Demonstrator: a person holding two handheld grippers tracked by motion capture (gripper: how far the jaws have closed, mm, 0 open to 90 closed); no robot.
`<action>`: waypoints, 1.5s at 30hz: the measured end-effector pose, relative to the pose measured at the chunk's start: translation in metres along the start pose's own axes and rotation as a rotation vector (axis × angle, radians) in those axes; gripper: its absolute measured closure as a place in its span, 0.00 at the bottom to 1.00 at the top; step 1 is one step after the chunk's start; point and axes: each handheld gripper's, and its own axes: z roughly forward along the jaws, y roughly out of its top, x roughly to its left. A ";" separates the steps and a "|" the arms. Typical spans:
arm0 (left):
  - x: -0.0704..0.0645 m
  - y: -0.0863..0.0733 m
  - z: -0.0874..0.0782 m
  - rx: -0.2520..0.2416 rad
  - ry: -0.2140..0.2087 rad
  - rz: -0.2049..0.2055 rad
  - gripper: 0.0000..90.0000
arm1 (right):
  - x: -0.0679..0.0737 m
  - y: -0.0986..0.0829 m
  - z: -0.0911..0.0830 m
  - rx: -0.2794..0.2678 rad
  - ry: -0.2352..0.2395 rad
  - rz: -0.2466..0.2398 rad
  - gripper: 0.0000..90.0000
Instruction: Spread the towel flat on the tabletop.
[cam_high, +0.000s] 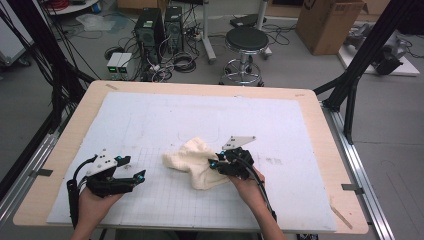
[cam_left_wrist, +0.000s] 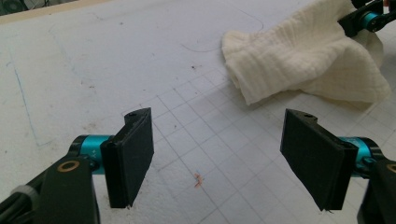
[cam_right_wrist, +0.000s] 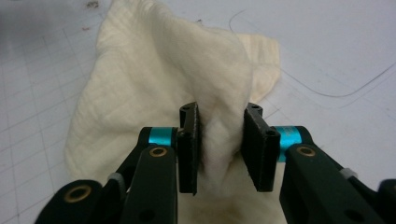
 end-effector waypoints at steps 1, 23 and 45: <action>0.000 0.000 0.000 0.001 -0.001 0.001 0.29 | 0.000 0.000 -0.001 -0.006 -0.001 -0.004 0.73; -0.010 0.003 0.006 -0.008 -0.040 0.014 0.29 | 0.003 -0.023 -0.036 -0.035 0.055 -0.049 0.48; -0.021 0.011 0.059 0.076 -0.141 0.007 0.46 | -0.011 -0.052 -0.026 0.093 0.045 -0.051 0.94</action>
